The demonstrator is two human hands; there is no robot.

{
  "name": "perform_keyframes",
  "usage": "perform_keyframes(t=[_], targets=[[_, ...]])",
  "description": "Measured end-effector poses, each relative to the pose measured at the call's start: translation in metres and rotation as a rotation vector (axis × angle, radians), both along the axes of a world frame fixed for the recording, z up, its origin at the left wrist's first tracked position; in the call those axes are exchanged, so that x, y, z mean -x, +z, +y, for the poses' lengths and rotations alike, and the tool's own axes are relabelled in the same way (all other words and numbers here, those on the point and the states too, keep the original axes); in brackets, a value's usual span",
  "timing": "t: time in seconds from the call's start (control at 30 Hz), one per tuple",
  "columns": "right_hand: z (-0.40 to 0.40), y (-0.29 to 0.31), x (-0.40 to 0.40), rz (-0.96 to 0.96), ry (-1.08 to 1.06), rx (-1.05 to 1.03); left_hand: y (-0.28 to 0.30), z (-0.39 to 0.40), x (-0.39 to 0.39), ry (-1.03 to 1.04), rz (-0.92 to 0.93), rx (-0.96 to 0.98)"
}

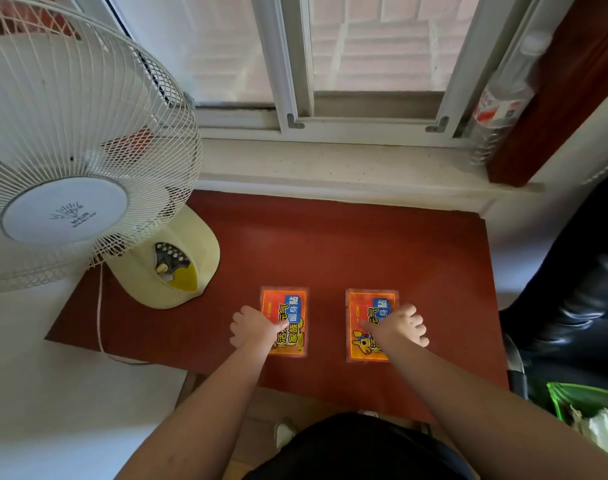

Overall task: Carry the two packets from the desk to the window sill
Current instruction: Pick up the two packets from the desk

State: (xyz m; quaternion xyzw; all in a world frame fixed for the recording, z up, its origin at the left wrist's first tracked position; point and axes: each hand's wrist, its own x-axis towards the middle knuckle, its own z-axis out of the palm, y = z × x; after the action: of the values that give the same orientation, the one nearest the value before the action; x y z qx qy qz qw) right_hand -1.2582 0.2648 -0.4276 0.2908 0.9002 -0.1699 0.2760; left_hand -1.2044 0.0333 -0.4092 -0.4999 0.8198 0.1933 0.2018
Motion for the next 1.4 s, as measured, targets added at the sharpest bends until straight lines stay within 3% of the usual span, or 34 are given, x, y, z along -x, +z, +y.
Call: perform_keyframes(t=[0.2, 0.5, 0.97, 1.2, 1.3, 1.4], targets=[[0.005, -0.007, 0.002, -0.015, -0.045, 0.022, -0.006, -0.003, 0.000, 0.018, -0.002, -0.035], [0.003, 0.001, -0.003, 0.032, -0.137, 0.075, -0.003, 0.000, -0.014, 0.006, 0.289, -0.179], [0.003, 0.014, -0.010, 0.051, -0.107, 0.117, 0.015, -0.006, -0.028, -0.083, 0.430, -0.319], [0.013, 0.024, -0.024, 0.364, -0.122, 0.546, 0.029, -0.003, -0.032, -0.005, 0.528, -0.515], [0.015, 0.034, -0.034, 0.355, -0.170, 0.786, 0.034, -0.004, -0.032, -0.044, 0.546, -0.584], [0.017, 0.046, -0.046, 0.253, -0.423, 1.144, 0.045, -0.010, -0.035, -0.002, 0.560, -0.699]])
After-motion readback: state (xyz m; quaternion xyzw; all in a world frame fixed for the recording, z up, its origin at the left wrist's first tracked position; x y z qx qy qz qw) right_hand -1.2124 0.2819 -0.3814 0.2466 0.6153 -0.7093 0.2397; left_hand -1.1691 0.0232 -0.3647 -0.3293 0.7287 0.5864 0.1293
